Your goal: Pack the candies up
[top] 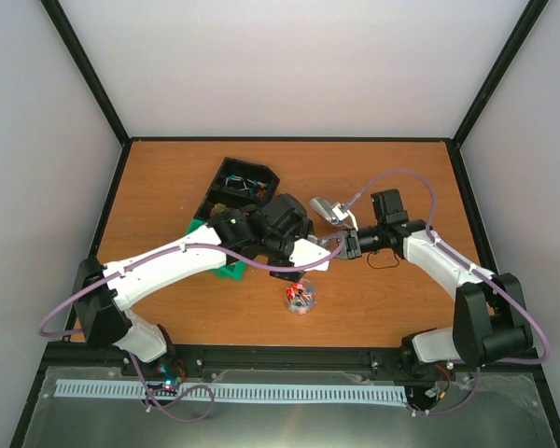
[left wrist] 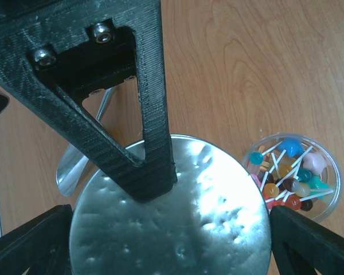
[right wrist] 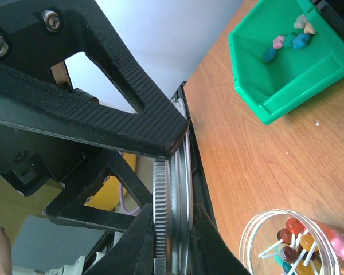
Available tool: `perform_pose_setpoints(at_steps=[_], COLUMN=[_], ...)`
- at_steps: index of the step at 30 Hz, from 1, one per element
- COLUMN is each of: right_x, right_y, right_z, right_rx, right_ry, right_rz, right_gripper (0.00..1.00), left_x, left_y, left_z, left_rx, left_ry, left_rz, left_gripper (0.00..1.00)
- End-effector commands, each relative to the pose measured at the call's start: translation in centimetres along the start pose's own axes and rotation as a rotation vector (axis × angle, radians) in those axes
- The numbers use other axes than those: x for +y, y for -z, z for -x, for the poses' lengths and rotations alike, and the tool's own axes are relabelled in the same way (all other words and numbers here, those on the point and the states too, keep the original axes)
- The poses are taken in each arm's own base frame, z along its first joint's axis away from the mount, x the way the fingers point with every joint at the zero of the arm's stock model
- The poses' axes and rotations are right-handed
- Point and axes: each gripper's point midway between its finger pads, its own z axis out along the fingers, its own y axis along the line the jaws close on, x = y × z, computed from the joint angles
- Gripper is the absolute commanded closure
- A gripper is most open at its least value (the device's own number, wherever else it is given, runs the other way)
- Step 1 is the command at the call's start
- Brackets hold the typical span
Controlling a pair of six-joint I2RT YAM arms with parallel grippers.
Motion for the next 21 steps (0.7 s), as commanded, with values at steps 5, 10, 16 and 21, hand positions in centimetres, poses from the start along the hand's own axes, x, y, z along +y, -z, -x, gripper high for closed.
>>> perform_pose_setpoints(at_steps=[5,10,16,21], right_x=[0.8,0.7,0.2,-1.3], right_y=[0.1,0.2,0.6,1.4], right_z=[0.2,0.2,0.1,-0.9], right_rx=[-0.004,-0.007,-0.009,0.062], right_ry=[0.016,0.027,0.077,0.194], right_rz=[0.025,0.006,-0.067,-0.225], right_gripper=[0.97,0.80,0.41,0.21], left_x=[0.9,0.2,-1.6,-3.0], left_y=[1.0,0.8,-0.1,-1.5], left_z=[1.3,0.8,0.3,-0.7], left_rx=[-0.031,-0.010,-0.016,-0.031], left_ry=[-0.003,0.037,0.175,0.314], left_rz=[0.036,0.000,-0.093,-0.175], left_gripper=[0.11,0.16,0.19,0.19])
